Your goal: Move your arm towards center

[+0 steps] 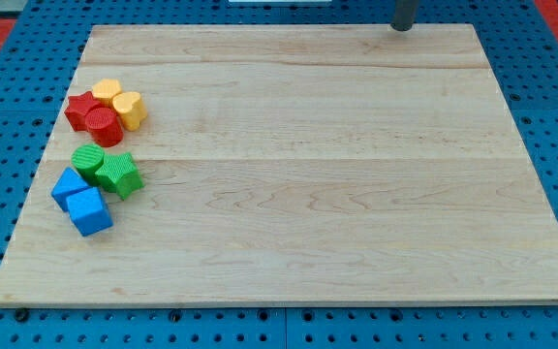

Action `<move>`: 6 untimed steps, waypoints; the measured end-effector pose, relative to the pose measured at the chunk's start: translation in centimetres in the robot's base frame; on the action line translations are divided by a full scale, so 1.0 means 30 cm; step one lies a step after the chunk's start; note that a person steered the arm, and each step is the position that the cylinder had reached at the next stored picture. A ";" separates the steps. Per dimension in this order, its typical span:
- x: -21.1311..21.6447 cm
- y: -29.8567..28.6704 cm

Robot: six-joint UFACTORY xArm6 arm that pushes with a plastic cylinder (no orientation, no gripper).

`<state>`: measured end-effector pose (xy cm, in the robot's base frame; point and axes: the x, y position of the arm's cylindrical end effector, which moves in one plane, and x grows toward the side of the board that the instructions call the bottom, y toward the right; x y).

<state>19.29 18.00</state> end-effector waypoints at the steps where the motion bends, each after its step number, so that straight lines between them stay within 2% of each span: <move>1: 0.003 0.026; 3: 0.027 0.059; 4: 0.027 -0.131; 6: 0.282 -0.442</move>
